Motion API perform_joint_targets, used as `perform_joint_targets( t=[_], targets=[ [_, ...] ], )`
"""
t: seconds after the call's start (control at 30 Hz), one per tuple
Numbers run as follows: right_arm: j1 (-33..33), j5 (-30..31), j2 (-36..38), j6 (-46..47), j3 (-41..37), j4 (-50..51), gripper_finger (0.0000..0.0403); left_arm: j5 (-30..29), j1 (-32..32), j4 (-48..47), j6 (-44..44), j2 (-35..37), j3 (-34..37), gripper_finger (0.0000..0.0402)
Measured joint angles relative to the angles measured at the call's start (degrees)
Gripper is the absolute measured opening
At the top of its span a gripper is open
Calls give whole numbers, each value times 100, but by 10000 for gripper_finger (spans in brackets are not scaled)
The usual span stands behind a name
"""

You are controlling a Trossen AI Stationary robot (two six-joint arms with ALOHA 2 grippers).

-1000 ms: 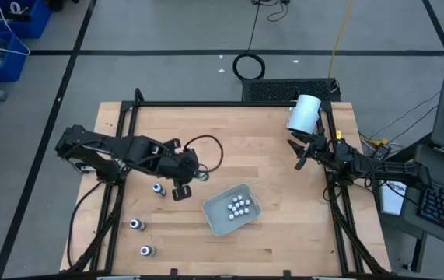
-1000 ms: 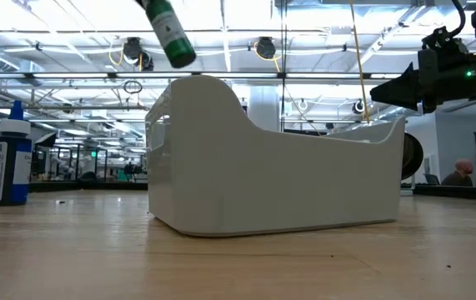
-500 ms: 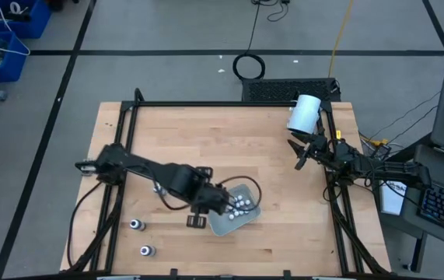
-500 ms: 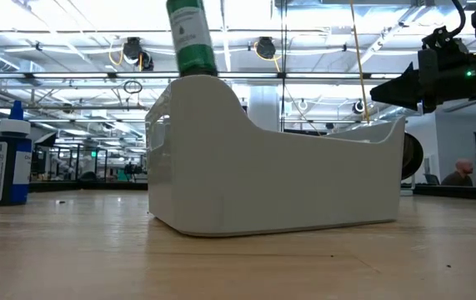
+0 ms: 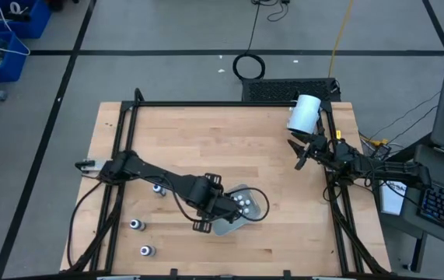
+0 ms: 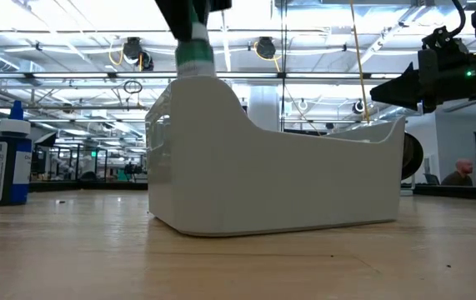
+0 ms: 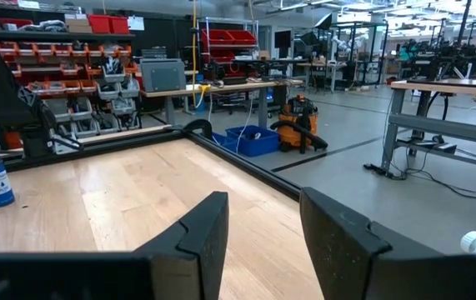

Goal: Pick & Place food coloring
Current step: Put the large green food coloring bottle in the gray bin

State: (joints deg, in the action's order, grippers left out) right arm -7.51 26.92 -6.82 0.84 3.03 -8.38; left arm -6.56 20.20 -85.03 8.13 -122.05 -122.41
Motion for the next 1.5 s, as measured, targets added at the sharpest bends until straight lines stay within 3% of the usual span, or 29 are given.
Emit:
perform_joint_targets(
  t=[0.57,1.0,1.5],
  targets=[
    [-1,1,1,0,-1,-5,141,119,-229,352,-356,-338,10,121],
    [-2,1,1,0,0,-4,141,399,-555,926,-638,-368,739,121],
    [0,1,1,0,0,-2,141,360,-609,1042,-696,-360,826,121]
  ],
)
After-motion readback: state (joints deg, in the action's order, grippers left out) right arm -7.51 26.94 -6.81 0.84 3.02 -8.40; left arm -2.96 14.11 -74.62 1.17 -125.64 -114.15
